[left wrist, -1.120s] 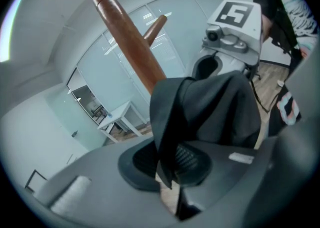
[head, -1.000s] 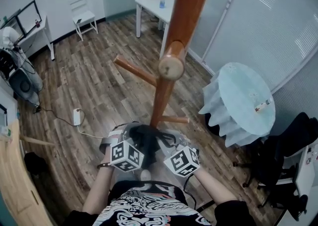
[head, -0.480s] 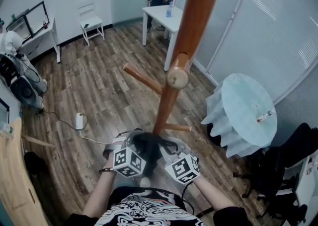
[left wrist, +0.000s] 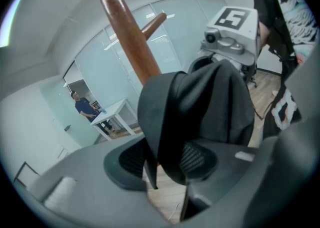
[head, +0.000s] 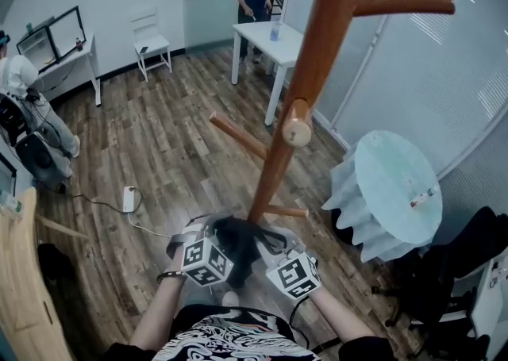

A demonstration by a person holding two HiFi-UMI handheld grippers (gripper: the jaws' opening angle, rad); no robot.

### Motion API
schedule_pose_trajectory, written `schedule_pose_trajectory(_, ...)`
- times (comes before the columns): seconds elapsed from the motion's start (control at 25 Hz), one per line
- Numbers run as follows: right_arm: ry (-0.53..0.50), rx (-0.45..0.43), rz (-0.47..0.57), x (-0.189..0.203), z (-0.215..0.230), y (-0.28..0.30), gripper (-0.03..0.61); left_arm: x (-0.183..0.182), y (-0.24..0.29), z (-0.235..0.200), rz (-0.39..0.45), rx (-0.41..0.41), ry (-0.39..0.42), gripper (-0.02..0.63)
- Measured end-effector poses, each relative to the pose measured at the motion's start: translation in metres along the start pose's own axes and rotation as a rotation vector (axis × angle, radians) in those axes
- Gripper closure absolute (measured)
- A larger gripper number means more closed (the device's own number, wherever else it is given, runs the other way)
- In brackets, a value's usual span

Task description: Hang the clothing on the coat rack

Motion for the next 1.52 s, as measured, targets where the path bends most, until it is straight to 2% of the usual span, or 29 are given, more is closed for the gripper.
schedule_pose_trajectory(0.32,0.008,0.002,-0.005,0.001,-0.004,-0.007,0.508,0.002,-0.005,0.006,-0.001,0.002,-0.011,0.464)
schedule_pose_trajectory(0.4,0.011,0.011,-0.001,0.0,-0.004,-0.009,0.506,0.002,-0.007,0.005,0.009,0.014,-0.047,0.428)
schedule_pose_trajectory(0.48,0.014,0.015,0.004,-0.002,-0.004,-0.01,0.506,0.002,-0.008,0.003,0.025,0.03,-0.097,0.365)
schedule_pose_trajectory(0.6,0.018,0.023,0.006,0.001,-0.006,-0.013,0.506,0.005,-0.011,0.004,0.033,0.03,-0.125,0.334)
schedule_pose_trajectory(1.04,0.075,0.048,0.081,-0.006,-0.01,-0.02,0.483,0.014,-0.023,0.005,0.053,0.009,-0.167,0.327)
schedule_pose_trajectory(1.24,0.232,0.059,0.161,-0.006,-0.004,-0.031,0.483,0.017,-0.041,-0.004,0.115,-0.043,-0.268,0.327)
schedule_pose_trajectory(1.52,0.233,0.058,0.238,-0.018,-0.004,-0.045,0.483,0.009,-0.071,-0.026,0.222,-0.08,-0.351,0.328)
Point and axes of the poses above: the fingertips, and each gripper's own axes: y forward along the fingers, z to its right, x out of its underside, the point moved 5 cm from there along -y, backward along the fingers
